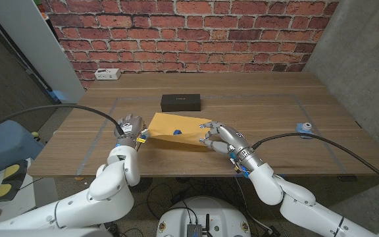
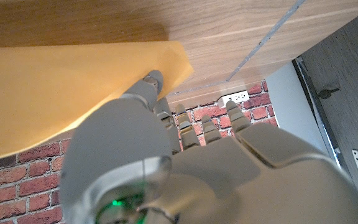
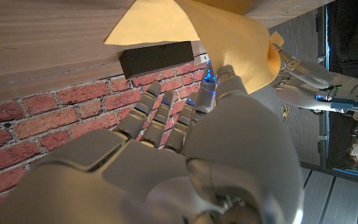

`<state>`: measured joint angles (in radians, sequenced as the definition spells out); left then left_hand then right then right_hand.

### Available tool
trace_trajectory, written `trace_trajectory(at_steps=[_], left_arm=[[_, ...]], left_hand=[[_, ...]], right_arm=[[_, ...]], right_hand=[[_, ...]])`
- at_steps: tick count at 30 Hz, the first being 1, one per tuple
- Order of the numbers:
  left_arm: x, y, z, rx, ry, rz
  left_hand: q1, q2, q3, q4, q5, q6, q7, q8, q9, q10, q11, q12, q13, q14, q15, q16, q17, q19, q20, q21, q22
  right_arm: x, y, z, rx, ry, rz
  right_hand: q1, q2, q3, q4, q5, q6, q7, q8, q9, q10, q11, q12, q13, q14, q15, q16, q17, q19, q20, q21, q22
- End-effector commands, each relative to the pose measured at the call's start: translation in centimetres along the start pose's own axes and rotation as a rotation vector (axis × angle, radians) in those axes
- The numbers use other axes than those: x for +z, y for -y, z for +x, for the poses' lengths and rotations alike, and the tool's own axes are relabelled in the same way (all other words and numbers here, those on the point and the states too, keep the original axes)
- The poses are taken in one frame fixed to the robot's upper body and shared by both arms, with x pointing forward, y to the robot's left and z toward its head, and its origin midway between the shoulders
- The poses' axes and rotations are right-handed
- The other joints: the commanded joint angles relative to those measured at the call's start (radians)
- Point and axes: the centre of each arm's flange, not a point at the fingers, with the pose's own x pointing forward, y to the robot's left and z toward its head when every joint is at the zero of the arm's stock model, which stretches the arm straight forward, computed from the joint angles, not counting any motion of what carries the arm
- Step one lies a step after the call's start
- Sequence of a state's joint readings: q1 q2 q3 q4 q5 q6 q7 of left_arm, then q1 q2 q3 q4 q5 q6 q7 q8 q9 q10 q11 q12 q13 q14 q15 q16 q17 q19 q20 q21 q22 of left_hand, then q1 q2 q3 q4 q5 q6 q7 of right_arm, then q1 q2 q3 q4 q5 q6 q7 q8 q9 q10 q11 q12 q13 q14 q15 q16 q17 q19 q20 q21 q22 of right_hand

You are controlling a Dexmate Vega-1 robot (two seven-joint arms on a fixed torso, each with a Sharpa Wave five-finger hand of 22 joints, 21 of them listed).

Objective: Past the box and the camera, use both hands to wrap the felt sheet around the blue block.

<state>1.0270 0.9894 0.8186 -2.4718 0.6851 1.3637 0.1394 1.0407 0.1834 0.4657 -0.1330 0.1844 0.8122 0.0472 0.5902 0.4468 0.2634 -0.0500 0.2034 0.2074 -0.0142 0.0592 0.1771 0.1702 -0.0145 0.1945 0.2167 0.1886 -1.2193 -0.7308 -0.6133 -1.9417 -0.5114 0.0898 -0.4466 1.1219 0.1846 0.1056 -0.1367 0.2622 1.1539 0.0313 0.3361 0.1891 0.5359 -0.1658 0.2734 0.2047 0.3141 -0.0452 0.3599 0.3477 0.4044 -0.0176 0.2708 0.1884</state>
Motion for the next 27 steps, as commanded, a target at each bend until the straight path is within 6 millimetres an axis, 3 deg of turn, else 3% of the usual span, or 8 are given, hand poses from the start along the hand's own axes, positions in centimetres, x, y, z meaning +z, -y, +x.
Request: trace_trajectory(at_steps=[1,5,19,27], left_arm=[[-0.1,-1.8,2.8,-0.029,-0.019,0.091],[-0.5,-2.0,3.6,-0.063,-0.020,0.068],[-1.5,-2.1,5.1,-0.078,-0.003,-0.038],[-1.5,-2.0,5.8,-0.035,0.021,-0.086]], left_hand=[[-0.014,0.003,-0.029,0.039,0.003,-0.005,-0.001,-0.003,0.129,-0.012,0.003,0.001,0.003,-0.007,0.000,0.004,0.001,-0.003,0.008,0.004,0.005],[-0.016,0.003,-0.029,0.041,0.005,0.005,-0.006,0.001,0.130,-0.006,0.000,0.005,0.003,-0.005,-0.004,0.005,0.000,-0.004,0.000,0.004,0.005],[0.004,0.007,-0.009,0.025,-0.001,0.026,0.020,0.001,0.117,0.008,0.006,0.012,0.003,0.005,-0.013,0.007,-0.001,-0.006,-0.011,0.004,0.005],[0.011,-0.001,0.002,0.012,0.005,0.050,0.039,0.007,0.111,0.038,0.003,0.022,0.002,0.029,-0.016,0.012,-0.002,0.012,-0.004,0.012,0.005]], right_arm=[[-0.6,-0.2,1.6,0.004,-0.010,0.018],[-0.8,-0.1,2.2,-0.007,-0.012,0.031],[-1.5,0.2,4.6,-0.043,-0.012,0.026],[-2.7,0.7,6.3,-0.103,-0.034,-0.023]], right_hand=[[0.022,0.000,0.014,-0.004,-0.004,0.007,0.018,-0.001,0.001,0.003,0.014,-0.002,0.001,0.004,-0.143,-0.009,-0.005,0.004,0.011,0.010,0.005],[0.029,0.001,0.024,-0.005,-0.008,0.009,0.030,-0.003,0.002,0.004,0.020,-0.004,0.001,0.005,-0.143,-0.014,-0.009,0.001,0.011,0.009,0.004],[0.030,0.000,0.039,-0.001,-0.019,0.011,0.033,-0.009,0.003,0.008,0.031,-0.009,0.001,0.008,-0.141,-0.019,-0.012,-0.001,0.013,0.008,0.004],[0.027,0.000,0.043,0.004,-0.028,0.006,0.032,-0.015,0.004,0.014,0.020,-0.010,0.001,0.010,-0.147,-0.013,-0.006,-0.003,0.007,0.007,0.004]])
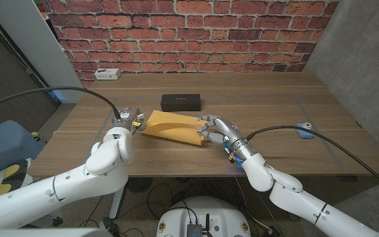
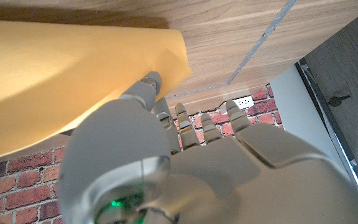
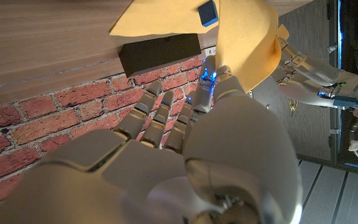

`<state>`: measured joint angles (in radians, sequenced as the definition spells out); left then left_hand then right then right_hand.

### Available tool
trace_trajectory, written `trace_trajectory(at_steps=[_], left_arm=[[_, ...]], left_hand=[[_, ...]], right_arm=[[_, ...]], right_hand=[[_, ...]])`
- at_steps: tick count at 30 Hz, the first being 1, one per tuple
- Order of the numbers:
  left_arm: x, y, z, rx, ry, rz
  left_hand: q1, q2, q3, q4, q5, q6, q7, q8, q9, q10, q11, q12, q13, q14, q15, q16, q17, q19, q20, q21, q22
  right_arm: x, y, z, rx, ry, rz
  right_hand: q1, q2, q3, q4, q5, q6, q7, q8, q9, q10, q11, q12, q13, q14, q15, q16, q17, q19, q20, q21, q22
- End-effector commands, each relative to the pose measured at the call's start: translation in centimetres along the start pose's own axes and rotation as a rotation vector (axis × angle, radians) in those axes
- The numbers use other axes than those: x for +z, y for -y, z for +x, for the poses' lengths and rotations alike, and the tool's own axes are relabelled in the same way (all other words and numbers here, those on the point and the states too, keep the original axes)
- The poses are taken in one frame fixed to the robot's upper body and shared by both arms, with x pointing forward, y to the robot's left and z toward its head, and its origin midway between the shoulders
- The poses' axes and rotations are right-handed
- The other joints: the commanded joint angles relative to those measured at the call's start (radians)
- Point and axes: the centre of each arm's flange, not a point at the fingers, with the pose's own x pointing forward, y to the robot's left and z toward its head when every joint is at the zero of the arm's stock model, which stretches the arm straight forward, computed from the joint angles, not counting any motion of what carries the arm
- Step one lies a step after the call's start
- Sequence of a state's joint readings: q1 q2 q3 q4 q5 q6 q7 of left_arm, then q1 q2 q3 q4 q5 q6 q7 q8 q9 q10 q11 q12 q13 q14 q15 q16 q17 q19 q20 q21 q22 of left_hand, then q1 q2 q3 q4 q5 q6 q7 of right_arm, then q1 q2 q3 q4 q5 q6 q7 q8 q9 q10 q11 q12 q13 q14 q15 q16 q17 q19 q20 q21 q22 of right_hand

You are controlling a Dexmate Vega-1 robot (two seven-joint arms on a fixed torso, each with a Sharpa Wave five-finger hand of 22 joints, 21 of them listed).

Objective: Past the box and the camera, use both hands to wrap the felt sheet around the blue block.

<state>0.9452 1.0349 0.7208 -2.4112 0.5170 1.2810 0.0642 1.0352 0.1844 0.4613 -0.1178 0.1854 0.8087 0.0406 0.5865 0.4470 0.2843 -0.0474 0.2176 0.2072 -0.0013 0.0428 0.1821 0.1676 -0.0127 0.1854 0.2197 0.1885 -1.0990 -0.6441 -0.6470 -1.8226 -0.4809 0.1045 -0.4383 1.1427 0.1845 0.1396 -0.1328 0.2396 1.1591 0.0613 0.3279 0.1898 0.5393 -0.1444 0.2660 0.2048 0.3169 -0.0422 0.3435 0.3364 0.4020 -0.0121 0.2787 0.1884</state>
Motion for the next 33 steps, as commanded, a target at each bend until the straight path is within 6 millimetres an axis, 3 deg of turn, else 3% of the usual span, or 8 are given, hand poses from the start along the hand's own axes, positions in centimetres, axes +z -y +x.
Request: trace_trajectory(at_steps=[1,8,14,33], left_arm=[[-0.2,-0.2,1.1,0.037,0.027,-0.071],[0.4,-0.5,2.6,0.030,0.041,-0.080],[1.1,-1.2,3.6,0.048,0.052,-0.047],[2.5,-1.3,6.8,0.052,0.079,-0.002]], left_hand=[[0.017,-0.002,0.007,-0.005,0.005,0.056,0.047,0.011,0.110,0.019,-0.001,0.008,0.002,0.018,-0.001,0.007,0.000,0.013,0.005,0.010,0.005],[0.019,-0.005,0.011,-0.010,0.009,0.056,0.055,0.010,0.110,0.026,0.006,0.009,0.001,0.025,0.003,0.006,0.000,0.021,0.011,0.012,0.005],[0.016,-0.003,0.012,-0.010,0.009,0.048,0.048,0.008,0.113,0.024,0.006,0.007,0.001,0.028,0.003,0.005,0.000,0.028,0.014,0.015,0.005],[0.009,-0.006,0.012,-0.011,0.007,0.054,0.041,0.003,0.103,0.030,-0.008,0.006,0.001,0.037,-0.010,0.004,0.001,0.054,-0.001,0.024,0.006]], right_arm=[[-1.2,0.6,2.3,-0.066,-0.020,-0.048],[-2.6,0.9,3.7,-0.067,-0.048,-0.074],[-3.3,1.3,4.4,-0.063,-0.061,-0.092],[-4.8,1.9,6.8,-0.046,-0.074,-0.139]], right_hand=[[0.007,-0.001,0.009,0.000,-0.006,0.001,0.001,-0.007,0.003,0.011,0.000,-0.003,0.001,0.007,-0.151,0.003,0.005,0.000,0.001,-0.001,0.004],[0.009,-0.003,0.013,0.001,-0.012,-0.001,0.001,-0.011,0.004,0.017,0.000,-0.004,0.001,0.011,-0.153,0.009,0.009,0.003,0.001,0.000,0.004],[0.011,-0.004,0.016,0.000,-0.015,0.003,0.001,-0.012,0.004,0.020,-0.001,-0.004,0.002,0.010,-0.153,0.009,0.009,0.003,0.001,0.000,0.004],[0.013,-0.006,0.026,0.002,-0.025,0.009,0.004,-0.017,0.005,0.025,-0.001,-0.009,0.002,0.011,-0.152,0.007,0.007,0.004,0.003,0.000,0.003]])
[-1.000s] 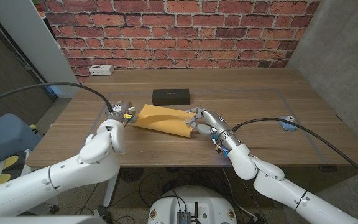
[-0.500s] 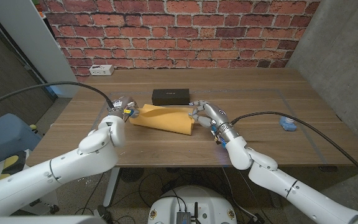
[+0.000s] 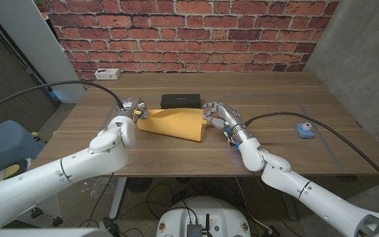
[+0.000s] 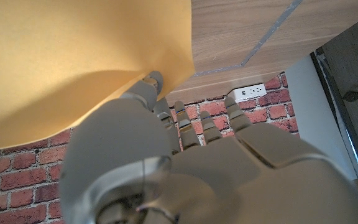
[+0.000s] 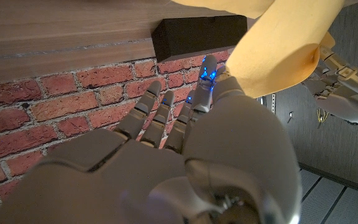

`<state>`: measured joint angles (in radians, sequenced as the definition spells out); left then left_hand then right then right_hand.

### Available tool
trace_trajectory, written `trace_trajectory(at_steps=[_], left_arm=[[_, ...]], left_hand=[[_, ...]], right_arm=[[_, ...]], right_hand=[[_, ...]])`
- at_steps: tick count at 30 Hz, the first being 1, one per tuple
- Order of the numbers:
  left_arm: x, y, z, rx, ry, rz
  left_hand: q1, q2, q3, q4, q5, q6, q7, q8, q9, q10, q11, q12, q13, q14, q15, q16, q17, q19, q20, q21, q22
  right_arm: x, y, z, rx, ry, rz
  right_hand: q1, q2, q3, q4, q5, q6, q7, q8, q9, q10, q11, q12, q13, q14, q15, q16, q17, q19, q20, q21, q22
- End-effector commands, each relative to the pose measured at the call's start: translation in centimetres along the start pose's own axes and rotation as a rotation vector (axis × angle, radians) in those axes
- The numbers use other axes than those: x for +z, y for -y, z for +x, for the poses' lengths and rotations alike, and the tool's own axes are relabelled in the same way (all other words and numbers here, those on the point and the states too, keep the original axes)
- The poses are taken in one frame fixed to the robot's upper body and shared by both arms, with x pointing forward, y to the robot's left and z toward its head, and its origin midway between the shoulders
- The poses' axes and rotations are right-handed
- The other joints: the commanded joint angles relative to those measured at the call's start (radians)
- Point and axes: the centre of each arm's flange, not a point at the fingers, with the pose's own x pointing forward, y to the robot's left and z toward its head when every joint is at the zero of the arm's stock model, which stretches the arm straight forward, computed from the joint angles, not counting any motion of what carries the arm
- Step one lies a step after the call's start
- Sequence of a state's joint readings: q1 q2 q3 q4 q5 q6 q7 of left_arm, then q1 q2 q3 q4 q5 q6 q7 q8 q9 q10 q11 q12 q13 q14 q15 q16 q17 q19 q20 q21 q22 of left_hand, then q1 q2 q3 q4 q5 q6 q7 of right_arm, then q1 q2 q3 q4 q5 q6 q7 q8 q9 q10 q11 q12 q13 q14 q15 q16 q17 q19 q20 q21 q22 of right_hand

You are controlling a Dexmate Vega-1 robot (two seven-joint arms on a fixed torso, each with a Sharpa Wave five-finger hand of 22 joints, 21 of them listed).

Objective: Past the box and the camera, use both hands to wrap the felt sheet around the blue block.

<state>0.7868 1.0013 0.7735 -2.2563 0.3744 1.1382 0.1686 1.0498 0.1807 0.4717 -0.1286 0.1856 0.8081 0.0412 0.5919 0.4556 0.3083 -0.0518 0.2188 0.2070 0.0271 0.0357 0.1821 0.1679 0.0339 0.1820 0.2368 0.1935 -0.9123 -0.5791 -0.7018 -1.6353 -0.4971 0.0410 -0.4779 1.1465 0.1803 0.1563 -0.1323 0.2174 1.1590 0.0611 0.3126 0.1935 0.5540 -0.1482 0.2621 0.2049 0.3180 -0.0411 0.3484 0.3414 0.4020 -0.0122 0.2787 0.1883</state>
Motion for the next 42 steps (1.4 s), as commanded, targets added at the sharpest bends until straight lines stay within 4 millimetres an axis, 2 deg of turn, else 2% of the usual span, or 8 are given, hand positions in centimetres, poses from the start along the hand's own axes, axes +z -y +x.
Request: trace_trajectory(at_steps=[1,21,24,27,33,35,37,42], left_arm=[[0.8,0.0,2.2,0.000,0.023,0.032],[2.5,2.4,4.7,0.004,0.070,0.090],[2.6,2.9,4.9,0.004,0.072,0.094],[2.6,3.4,5.1,0.003,0.074,0.100],[2.8,4.1,5.5,-0.001,0.080,0.114],[2.9,4.3,5.6,-0.002,0.080,0.122],[2.9,4.4,5.7,-0.004,0.081,0.126],[3.2,4.6,5.9,-0.003,0.080,0.145]], left_hand=[[-0.006,-0.002,0.001,0.000,0.007,0.054,0.038,-0.003,0.093,0.008,-0.005,0.006,0.002,0.009,-0.004,0.004,0.000,0.010,0.001,0.008,0.001],[-0.007,-0.008,0.000,-0.008,0.005,0.071,0.038,-0.008,0.077,0.024,-0.018,0.008,0.001,0.023,-0.015,0.004,0.000,0.021,-0.007,0.010,0.001],[-0.007,-0.009,0.000,-0.009,0.005,0.073,0.039,-0.008,0.075,0.027,-0.019,0.009,0.001,0.024,-0.015,0.004,0.000,0.022,-0.007,0.010,0.001],[-0.007,-0.009,0.000,-0.010,0.006,0.075,0.037,-0.009,0.072,0.027,-0.019,0.008,0.001,0.024,-0.015,0.003,0.000,0.023,-0.007,0.010,0.001],[-0.007,-0.010,-0.001,-0.012,0.006,0.082,0.039,-0.010,0.067,0.030,-0.021,0.008,0.001,0.026,-0.018,0.003,0.000,0.024,-0.008,0.010,0.001],[-0.007,-0.011,-0.001,-0.013,0.006,0.083,0.038,-0.011,0.066,0.030,-0.022,0.007,0.001,0.025,-0.019,0.002,0.000,0.024,-0.010,0.009,0.001],[-0.007,-0.011,-0.001,-0.013,0.006,0.084,0.038,-0.011,0.064,0.031,-0.023,0.007,0.001,0.026,-0.020,0.002,-0.001,0.023,-0.010,0.009,0.001],[-0.007,-0.012,-0.002,-0.015,0.006,0.087,0.037,-0.013,0.061,0.032,-0.023,0.007,0.000,0.026,-0.020,0.002,0.000,0.024,-0.010,0.009,0.001]], right_arm=[[-0.7,0.1,1.4,0.016,-0.007,-0.030],[-0.8,-0.7,1.7,0.064,-0.029,-0.087],[-0.7,-0.6,1.6,0.071,-0.032,-0.093],[-0.6,-0.4,1.5,0.069,-0.044,-0.088],[-0.3,-0.2,1.2,0.061,-0.064,-0.071],[-0.1,-0.1,1.1,0.052,-0.061,-0.058],[0.1,0.1,1.0,0.042,-0.049,-0.054],[0.8,0.5,0.8,0.006,-0.006,-0.038]], right_hand=[[0.009,-0.002,0.010,0.002,-0.004,0.010,0.004,-0.002,0.002,0.011,0.003,-0.005,0.002,0.010,-0.153,0.002,0.001,0.004,0.003,0.000,0.004],[0.009,-0.007,0.022,0.001,-0.012,0.016,0.005,-0.006,0.002,0.014,0.002,-0.011,0.002,0.012,-0.151,-0.006,-0.004,0.000,0.006,-0.002,0.003],[-0.006,-0.009,0.019,0.011,-0.017,0.009,-0.014,-0.011,0.003,0.000,0.003,-0.019,0.002,0.006,-0.143,-0.007,-0.002,-0.003,0.012,-0.003,0.003],[-0.032,-0.025,0.019,0.018,-0.025,-0.082,-0.073,-0.052,0.003,-0.031,0.011,-0.038,0.003,-0.005,-0.125,-0.020,-0.006,-0.009,0.028,-0.007,0.002],[-0.110,-0.051,0.005,0.037,-0.021,-0.375,-0.128,-0.146,0.003,-0.137,0.037,-0.072,0.007,-0.030,-0.095,-0.045,-0.005,-0.022,0.048,-0.018,0.002],[-0.145,-0.063,-0.007,0.043,-0.019,-0.529,-0.146,-0.152,0.002,-0.199,0.052,-0.078,0.009,-0.057,-0.077,-0.059,-0.001,-0.032,0.056,-0.024,0.002],[-0.156,-0.063,-0.009,0.043,-0.015,-0.614,-0.149,-0.154,0.002,-0.238,0.062,-0.080,0.010,-0.070,-0.074,-0.066,0.001,-0.034,0.058,-0.027,0.002],[-0.166,-0.063,-0.007,0.037,-0.011,-0.754,-0.168,-0.152,0.001,-0.290,0.065,-0.077,0.011,-0.072,-0.075,-0.073,0.003,-0.028,0.058,-0.026,0.002]])
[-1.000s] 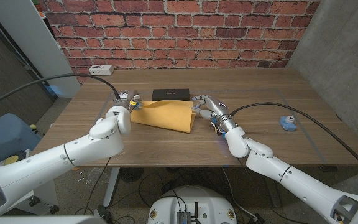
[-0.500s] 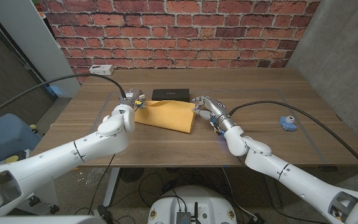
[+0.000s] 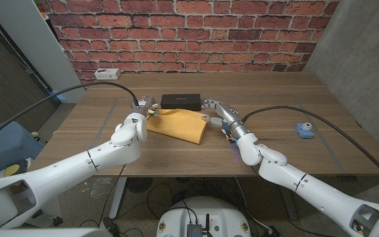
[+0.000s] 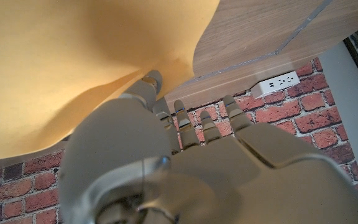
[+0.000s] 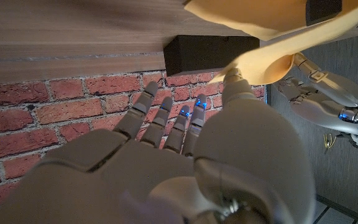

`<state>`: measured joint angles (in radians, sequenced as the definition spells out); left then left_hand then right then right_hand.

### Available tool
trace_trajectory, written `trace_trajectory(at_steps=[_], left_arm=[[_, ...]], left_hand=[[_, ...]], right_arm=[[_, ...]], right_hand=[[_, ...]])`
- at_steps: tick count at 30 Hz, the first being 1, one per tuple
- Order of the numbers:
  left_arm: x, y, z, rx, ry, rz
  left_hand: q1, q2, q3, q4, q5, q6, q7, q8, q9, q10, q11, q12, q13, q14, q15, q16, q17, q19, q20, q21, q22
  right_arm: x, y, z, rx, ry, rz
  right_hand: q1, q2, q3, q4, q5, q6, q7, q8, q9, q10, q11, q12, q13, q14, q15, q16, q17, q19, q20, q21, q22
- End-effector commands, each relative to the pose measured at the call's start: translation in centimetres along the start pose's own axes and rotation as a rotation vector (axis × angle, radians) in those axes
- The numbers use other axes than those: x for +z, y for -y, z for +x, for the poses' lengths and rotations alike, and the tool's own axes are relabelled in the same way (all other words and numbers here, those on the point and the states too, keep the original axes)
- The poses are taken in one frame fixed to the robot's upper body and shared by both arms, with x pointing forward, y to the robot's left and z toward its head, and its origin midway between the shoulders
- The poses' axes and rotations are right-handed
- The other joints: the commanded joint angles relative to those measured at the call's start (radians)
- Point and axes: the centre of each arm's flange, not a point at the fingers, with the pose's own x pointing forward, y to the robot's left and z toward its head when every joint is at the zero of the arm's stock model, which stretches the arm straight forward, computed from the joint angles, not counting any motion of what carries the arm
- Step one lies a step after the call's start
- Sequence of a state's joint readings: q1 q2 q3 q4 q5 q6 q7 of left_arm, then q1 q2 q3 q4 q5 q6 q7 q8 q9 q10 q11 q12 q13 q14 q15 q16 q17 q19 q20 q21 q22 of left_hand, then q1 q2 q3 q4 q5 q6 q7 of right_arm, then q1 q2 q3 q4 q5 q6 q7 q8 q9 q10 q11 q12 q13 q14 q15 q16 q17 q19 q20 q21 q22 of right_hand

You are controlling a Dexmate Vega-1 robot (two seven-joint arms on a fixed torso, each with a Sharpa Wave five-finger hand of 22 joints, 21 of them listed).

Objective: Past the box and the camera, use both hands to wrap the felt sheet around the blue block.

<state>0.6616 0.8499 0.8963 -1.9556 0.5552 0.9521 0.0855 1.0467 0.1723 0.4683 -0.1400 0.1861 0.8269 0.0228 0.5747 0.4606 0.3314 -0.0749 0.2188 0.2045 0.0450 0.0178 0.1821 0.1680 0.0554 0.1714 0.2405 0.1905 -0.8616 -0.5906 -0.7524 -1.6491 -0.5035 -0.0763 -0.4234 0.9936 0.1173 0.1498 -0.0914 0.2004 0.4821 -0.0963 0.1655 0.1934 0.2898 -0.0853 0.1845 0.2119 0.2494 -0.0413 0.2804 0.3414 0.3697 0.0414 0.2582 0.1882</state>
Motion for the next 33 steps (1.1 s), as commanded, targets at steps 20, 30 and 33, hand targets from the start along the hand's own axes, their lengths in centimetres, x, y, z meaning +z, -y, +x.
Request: trace_trajectory(at_steps=[20,30,33], left_arm=[[1.7,1.1,1.2,0.027,-0.017,0.085],[2.3,1.0,1.3,0.033,-0.021,0.098],[2.4,0.9,1.3,0.034,-0.021,0.097]], left_hand=[[-0.007,-0.006,-0.001,-0.007,0.007,0.078,0.053,0.002,0.048,0.013,-0.004,0.005,0.003,0.010,-0.003,0.001,-0.001,-0.002,-0.001,0.002,0.004],[-0.008,-0.007,-0.003,-0.007,0.008,0.076,0.050,0.002,0.050,0.013,-0.002,0.003,0.002,0.010,-0.002,0.001,-0.001,-0.001,-0.001,0.001,0.004],[-0.009,-0.006,-0.003,-0.007,0.008,0.077,0.049,0.001,0.049,0.013,-0.001,0.003,0.002,0.010,-0.002,0.000,-0.001,-0.001,-0.001,0.001,0.004]], right_arm=[[3.5,2.0,-1.3,0.129,0.255,0.018],[3.5,0.6,0.3,0.439,0.211,0.022],[3.6,0.2,0.5,0.499,0.196,0.003]], right_hand=[[0.005,0.016,0.025,-0.045,0.005,0.252,-0.008,0.100,-0.003,0.236,-0.015,0.138,0.028,0.229,-0.156,0.085,0.045,0.125,-0.069,0.039,0.006],[-0.144,-0.032,-0.023,0.007,-0.007,0.087,0.005,0.017,-0.003,0.127,0.022,0.056,0.013,0.115,-0.104,-0.014,-0.015,0.063,-0.022,0.013,0.004],[-0.190,-0.064,-0.049,0.016,0.002,0.026,-0.001,0.010,-0.003,0.089,0.034,0.033,0.010,0.069,-0.088,-0.041,-0.030,0.032,-0.005,-0.004,0.003]])
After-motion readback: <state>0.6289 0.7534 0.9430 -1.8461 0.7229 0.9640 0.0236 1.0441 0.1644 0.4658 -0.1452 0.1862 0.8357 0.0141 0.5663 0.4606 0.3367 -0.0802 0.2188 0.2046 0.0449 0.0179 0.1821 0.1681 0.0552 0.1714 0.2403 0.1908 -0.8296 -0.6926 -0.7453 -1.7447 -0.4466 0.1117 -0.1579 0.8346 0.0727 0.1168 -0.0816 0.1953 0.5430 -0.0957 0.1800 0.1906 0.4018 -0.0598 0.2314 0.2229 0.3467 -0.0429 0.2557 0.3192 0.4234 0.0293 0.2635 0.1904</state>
